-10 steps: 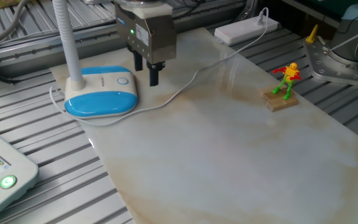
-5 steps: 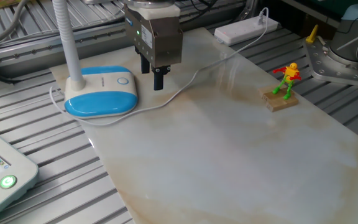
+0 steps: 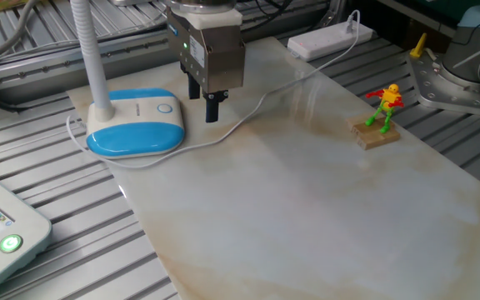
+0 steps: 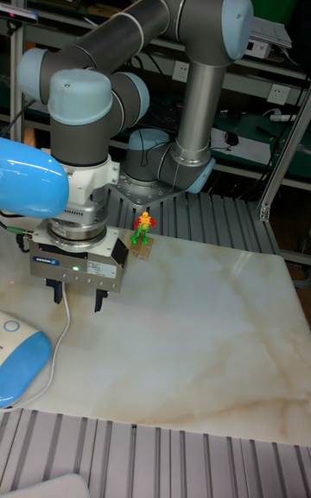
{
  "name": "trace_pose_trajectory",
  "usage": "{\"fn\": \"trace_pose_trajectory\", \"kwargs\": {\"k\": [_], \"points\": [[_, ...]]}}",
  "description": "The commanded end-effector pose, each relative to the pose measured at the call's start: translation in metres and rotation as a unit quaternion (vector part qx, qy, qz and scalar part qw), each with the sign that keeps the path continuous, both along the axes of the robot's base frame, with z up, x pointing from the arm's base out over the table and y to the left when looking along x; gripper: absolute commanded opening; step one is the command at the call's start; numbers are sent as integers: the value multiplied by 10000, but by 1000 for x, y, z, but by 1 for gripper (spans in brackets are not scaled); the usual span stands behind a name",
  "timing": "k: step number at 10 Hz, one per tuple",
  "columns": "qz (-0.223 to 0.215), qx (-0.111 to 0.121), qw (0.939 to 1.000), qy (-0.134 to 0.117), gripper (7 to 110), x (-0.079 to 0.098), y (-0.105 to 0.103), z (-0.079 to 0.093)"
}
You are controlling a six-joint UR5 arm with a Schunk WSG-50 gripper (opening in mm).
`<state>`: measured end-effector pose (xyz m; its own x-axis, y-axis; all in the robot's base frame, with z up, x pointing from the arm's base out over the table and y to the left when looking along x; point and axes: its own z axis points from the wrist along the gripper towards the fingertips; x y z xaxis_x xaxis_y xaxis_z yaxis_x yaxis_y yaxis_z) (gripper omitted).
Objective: Turn off the desk lamp by pressing the button
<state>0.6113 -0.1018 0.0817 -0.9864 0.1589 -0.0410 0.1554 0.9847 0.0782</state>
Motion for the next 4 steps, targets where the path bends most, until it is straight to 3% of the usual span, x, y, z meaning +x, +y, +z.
{"fn": "trace_pose_trajectory", "kwargs": {"k": [1, 3, 4], "points": [[-11, 34, 10000, -16, 66, 0, 3, 1], [-41, 20, 10000, -7, 66, -1, 7, -2], [-26, 12, 10000, 0, 44, -1, 6, -2]]}}
